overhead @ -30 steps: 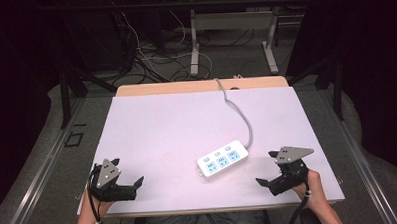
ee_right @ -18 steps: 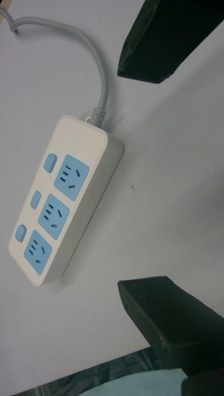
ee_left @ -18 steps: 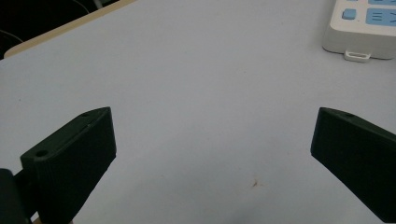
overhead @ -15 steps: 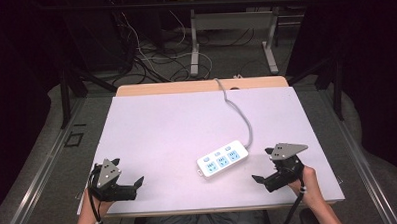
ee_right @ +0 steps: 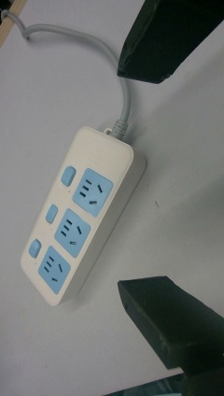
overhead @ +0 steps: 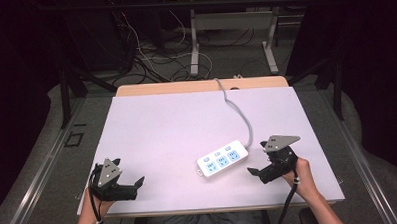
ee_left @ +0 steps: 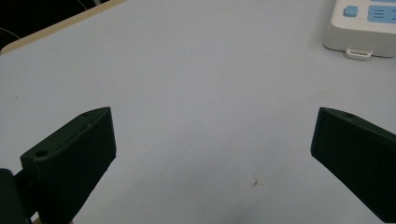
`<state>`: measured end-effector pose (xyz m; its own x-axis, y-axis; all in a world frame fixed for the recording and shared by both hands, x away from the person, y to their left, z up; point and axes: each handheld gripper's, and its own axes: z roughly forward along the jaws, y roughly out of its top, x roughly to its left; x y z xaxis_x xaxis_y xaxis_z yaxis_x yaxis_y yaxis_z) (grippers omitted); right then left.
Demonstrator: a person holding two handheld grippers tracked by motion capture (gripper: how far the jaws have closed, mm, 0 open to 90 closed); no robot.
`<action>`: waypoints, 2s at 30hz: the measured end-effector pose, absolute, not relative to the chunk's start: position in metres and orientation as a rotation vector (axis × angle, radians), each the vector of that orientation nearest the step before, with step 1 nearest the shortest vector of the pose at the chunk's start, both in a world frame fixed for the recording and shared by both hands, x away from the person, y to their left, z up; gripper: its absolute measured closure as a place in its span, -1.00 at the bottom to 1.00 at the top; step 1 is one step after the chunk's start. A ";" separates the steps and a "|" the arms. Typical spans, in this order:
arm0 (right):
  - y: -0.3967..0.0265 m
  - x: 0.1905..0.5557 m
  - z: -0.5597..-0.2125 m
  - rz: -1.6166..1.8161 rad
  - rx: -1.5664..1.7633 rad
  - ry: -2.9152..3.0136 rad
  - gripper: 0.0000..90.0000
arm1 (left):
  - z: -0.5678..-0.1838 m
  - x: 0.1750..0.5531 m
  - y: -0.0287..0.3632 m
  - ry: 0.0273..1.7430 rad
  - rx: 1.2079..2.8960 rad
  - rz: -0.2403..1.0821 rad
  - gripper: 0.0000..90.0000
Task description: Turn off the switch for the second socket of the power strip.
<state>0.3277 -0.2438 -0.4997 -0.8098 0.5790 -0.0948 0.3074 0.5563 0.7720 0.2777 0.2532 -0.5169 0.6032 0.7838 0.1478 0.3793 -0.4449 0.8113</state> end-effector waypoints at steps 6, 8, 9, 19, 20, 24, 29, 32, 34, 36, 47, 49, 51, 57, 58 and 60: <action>-0.240 0.334 -0.499 1.110 0.729 2.472 -1.00 | -0.517 0.277 0.253 0.921 2.057 0.669 -1.00; -0.239 0.336 -0.499 1.108 0.730 2.478 -1.00 | -0.517 0.278 0.254 0.920 2.059 0.669 -1.00; -0.239 0.336 -0.499 1.108 0.730 2.478 -1.00 | -0.518 0.278 0.253 0.921 2.053 0.674 -1.00; -0.232 0.348 -0.499 1.105 0.723 2.478 -0.99 | -0.517 0.278 0.254 0.921 2.063 0.673 -1.00; -0.231 0.349 -0.499 1.116 0.719 2.470 -0.99 | -0.518 0.278 0.253 0.922 2.056 0.679 -1.00; -0.228 0.354 -0.497 1.100 0.724 2.490 -0.99 | -0.518 0.278 0.253 0.915 2.060 0.676 -1.00; -0.223 0.357 -0.496 1.098 0.725 2.495 -0.99 | -0.517 0.277 0.254 0.920 2.063 0.673 -1.00; -0.222 0.359 -0.495 1.102 0.714 2.497 -0.99 | -0.518 0.278 0.253 0.920 2.058 0.680 -1.00; -0.219 0.362 -0.495 1.098 0.712 2.503 -0.99 | -0.517 0.278 0.253 0.916 2.065 0.673 -1.00; -0.218 0.363 -0.494 1.102 0.713 2.492 -0.99 | -0.518 0.278 0.253 0.916 2.064 0.673 -1.00; -0.207 0.374 -0.492 1.120 0.706 2.498 -0.99 | -0.517 0.278 0.253 0.915 2.065 0.680 -1.00; -0.206 0.376 -0.492 1.118 0.708 2.502 -0.99 | -0.517 0.277 0.253 0.920 2.063 0.675 -1.00; -0.204 0.377 -0.491 1.122 0.703 2.499 -0.99 | -0.517 0.277 0.254 0.921 2.061 0.674 -1.00; -0.199 0.382 -0.491 1.120 0.700 2.514 -0.99 | -0.518 0.278 0.253 0.921 2.057 0.681 -1.00; -0.198 0.383 -0.491 1.111 0.697 2.523 -0.99 | -0.518 0.278 0.253 0.921 2.057 0.682 -1.00; -0.196 0.384 -0.491 1.111 0.699 2.517 -0.99 | -0.517 0.277 0.254 0.921 2.062 0.675 -1.00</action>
